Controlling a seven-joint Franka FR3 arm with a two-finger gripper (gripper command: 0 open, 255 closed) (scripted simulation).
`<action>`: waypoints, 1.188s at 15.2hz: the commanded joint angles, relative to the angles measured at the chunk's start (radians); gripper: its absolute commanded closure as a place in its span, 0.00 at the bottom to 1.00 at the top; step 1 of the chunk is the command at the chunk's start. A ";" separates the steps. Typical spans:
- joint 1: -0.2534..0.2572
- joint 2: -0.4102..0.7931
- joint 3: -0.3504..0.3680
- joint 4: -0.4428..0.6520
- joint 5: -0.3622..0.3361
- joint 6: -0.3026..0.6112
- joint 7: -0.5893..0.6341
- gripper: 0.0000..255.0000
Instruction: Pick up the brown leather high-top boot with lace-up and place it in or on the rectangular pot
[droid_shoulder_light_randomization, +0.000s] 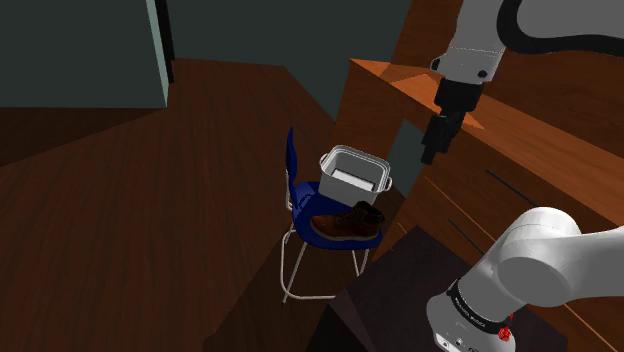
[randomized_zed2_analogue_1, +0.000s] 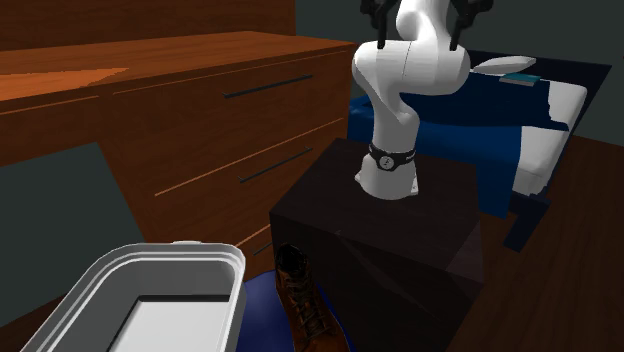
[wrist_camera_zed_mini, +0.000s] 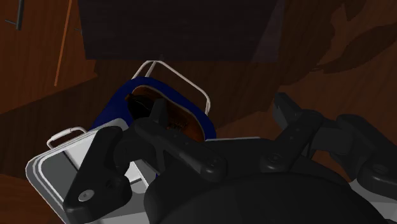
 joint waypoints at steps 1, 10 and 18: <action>0.000 0.000 0.000 0.000 0.000 0.000 0.000 0.00; -0.013 0.213 -0.084 -0.109 -0.068 0.278 -0.159 0.00; -0.021 0.496 -0.147 -0.107 -0.103 0.523 -0.289 0.00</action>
